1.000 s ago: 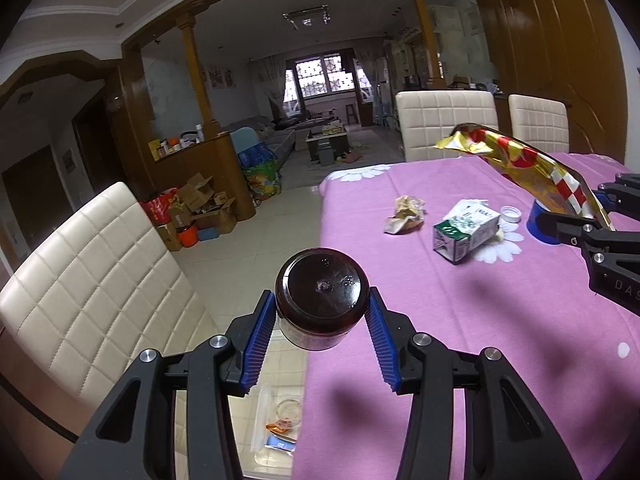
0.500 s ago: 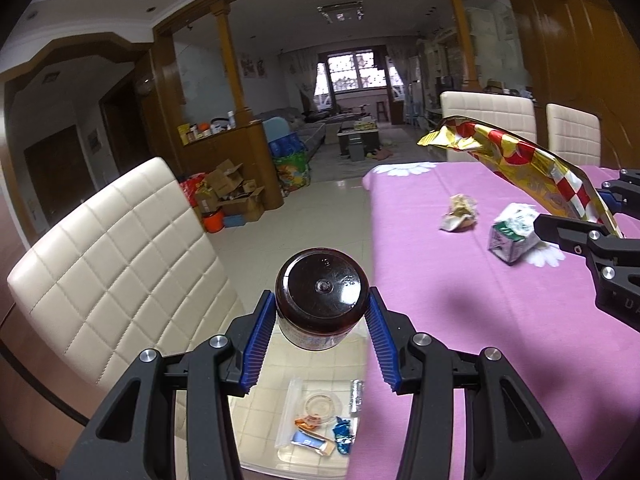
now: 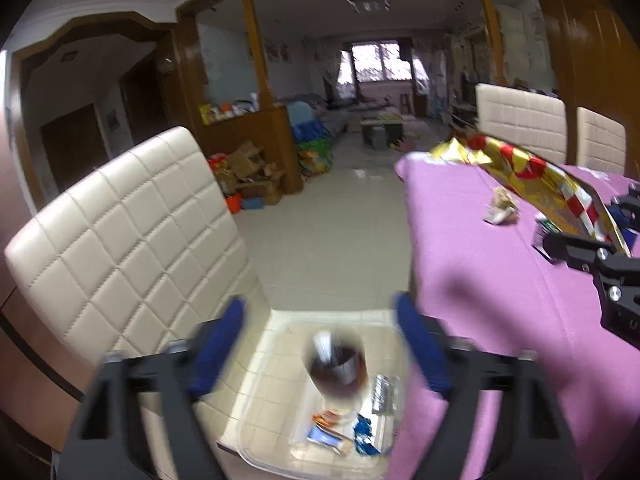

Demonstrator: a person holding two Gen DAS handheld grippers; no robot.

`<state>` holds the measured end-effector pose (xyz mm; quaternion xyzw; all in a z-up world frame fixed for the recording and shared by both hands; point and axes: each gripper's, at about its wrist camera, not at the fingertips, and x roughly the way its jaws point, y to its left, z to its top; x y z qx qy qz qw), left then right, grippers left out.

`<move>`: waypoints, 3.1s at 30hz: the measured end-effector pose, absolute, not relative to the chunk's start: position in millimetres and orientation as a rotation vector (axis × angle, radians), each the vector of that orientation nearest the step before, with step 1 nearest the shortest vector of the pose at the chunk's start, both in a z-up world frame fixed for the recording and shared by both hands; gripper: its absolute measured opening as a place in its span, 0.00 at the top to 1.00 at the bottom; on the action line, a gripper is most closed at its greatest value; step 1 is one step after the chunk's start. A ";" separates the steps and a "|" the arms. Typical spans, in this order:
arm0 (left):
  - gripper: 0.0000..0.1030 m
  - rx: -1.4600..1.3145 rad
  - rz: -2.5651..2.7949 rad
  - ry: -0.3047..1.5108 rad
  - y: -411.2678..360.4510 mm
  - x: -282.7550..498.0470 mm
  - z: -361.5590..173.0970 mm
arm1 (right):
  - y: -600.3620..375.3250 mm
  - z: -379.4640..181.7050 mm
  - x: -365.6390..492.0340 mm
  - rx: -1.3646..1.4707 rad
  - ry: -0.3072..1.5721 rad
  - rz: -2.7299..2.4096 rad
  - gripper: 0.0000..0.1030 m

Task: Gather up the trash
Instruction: 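Carry the bottle left to the bin and release it while the right gripper carries the checkered wrapper, then open the right gripper over the bin to drop the checkered wrapper, then grasp the blue cylindrical container with the right gripper while the left gripper reaches the milk carton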

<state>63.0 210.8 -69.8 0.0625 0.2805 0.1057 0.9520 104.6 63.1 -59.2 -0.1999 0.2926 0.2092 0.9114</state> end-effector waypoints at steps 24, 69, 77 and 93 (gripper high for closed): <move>0.18 0.072 0.292 0.657 246.4 46.3 -94.2 | 111.0 -77.9 112.1 -0.458 0.657 0.527 0.66; 0.18 0.222 -0.054 0.642 89.3 77.5 -77.6 | -44.6 -68.1 112.2 -0.258 0.649 0.244 0.24; 0.18 0.229 -0.223 0.664 31.3 114.6 -75.3 | -134.7 -74.6 126.1 -0.168 0.679 0.071 0.14; 0.12 0.354 -0.416 0.761 -28.6 229.6 -122.6 | -220.7 -118.6 186.4 -0.094 0.813 -0.053 0.06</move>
